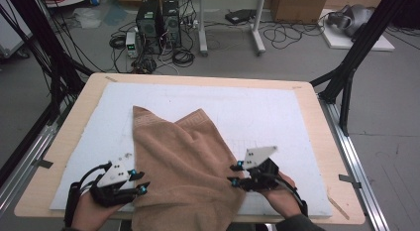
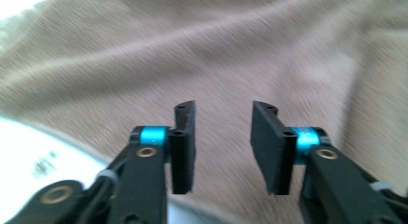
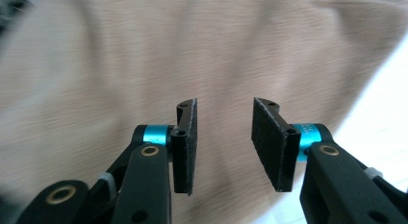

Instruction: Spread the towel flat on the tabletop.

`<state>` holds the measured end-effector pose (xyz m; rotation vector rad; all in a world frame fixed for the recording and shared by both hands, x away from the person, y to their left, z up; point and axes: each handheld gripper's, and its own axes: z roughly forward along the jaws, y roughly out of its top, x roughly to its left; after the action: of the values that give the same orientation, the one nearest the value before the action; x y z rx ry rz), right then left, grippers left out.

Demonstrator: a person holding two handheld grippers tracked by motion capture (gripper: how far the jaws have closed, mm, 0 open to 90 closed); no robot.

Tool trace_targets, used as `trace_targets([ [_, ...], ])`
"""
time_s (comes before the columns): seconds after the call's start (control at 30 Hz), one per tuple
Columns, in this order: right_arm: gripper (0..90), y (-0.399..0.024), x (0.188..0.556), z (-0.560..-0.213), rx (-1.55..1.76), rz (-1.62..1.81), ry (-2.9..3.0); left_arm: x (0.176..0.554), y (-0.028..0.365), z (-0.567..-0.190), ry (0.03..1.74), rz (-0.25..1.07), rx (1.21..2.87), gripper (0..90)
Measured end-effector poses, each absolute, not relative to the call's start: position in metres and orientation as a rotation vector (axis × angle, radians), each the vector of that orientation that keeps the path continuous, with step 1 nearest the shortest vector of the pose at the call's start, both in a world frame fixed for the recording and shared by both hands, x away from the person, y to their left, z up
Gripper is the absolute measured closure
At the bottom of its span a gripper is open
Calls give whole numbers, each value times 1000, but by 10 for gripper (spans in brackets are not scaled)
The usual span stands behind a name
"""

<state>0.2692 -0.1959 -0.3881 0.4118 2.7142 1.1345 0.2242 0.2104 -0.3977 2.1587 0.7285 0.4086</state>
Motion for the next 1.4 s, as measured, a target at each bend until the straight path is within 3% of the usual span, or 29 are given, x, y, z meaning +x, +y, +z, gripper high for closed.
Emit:
trace_targets([
  [0.17,584,-173,324,-406,428,1039,2706,274,204,-413,816,372,2138,482],
  [0.23,587,-171,338,-417,470,1003,2737,280,203,-417,835,351,2146,496],
  [0.33,646,-175,348,-431,535,961,2784,291,197,-429,836,300,2231,619],
  [0.37,646,-175,348,-431,535,961,2784,292,194,-434,827,270,2263,619],
  [0.4,690,-177,348,-433,553,1000,2783,290,192,-436,799,316,2257,696],
  [0.43,840,-178,348,-434,587,1039,2796,289,191,-437,788,328,2253,847],
  [0.57,870,-180,347,-430,569,1010,2803,291,192,-436,816,289,2237,869],
  [0.9,869,-231,281,-408,589,1086,2769,255,193,-419,732,261,2176,869],
  [1.1,841,-227,250,-413,503,1062,2845,221,194,-414,670,248,2193,867],
  [1.17,753,-224,251,-407,482,1095,2828,215,197,-411,668,245,2180,825],
  [1.23,684,-220,259,-399,482,1136,2789,220,203,-402,696,288,2160,724],
  [1.27,662,-217,267,-396,476,1140,2776,225,204,-399,712,304,2146,669],
  [1.4,621,-201,295,-395,480,1133,2731,244,208,-397,747,345,2113,618],
])
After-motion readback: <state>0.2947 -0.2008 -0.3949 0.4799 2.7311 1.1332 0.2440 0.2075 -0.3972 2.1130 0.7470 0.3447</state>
